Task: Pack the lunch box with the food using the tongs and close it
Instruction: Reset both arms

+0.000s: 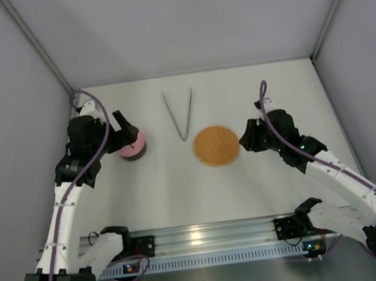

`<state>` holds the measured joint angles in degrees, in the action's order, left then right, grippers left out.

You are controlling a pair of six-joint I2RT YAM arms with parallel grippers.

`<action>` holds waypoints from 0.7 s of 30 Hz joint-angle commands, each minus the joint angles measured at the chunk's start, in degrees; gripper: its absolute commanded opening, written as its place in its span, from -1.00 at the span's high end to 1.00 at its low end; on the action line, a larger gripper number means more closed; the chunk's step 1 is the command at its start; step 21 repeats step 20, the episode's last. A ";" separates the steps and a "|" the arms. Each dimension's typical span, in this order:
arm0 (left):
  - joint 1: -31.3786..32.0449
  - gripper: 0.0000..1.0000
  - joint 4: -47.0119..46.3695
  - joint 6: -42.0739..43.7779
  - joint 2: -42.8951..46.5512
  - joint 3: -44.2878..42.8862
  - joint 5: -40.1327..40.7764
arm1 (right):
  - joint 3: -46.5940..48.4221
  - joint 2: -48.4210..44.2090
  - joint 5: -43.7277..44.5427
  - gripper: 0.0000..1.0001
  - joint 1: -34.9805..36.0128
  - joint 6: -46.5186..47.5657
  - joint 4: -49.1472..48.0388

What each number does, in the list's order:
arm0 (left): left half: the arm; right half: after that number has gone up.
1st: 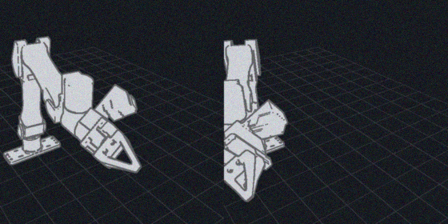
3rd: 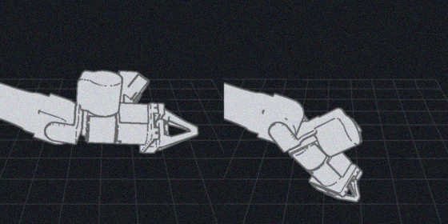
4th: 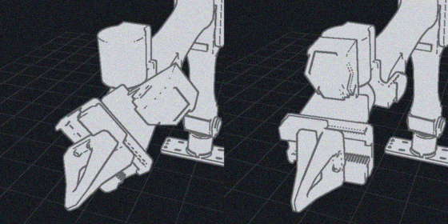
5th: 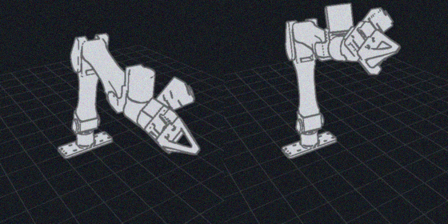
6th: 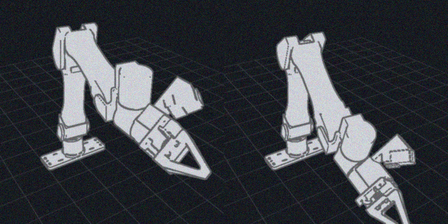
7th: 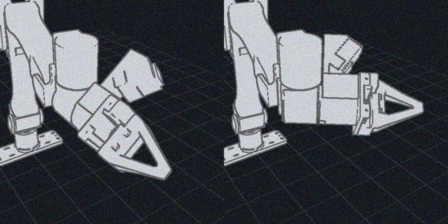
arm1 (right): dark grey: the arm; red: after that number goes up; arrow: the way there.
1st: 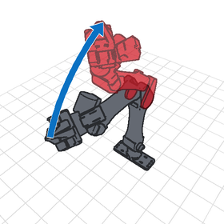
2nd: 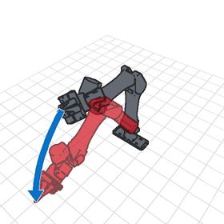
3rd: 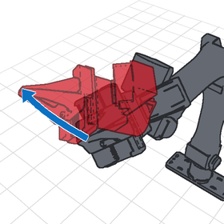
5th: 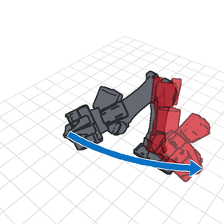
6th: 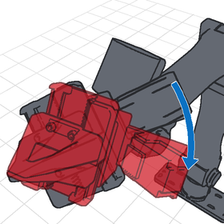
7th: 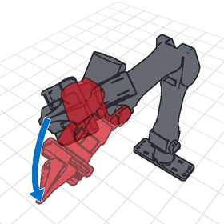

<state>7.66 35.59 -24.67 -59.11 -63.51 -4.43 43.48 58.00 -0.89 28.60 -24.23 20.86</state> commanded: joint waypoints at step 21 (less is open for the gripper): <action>-0.01 -0.97 -3.34 4.71 18.07 16.04 2.05 | 0.02 -13.35 1.59 -0.21 0.32 -2.40 -4.77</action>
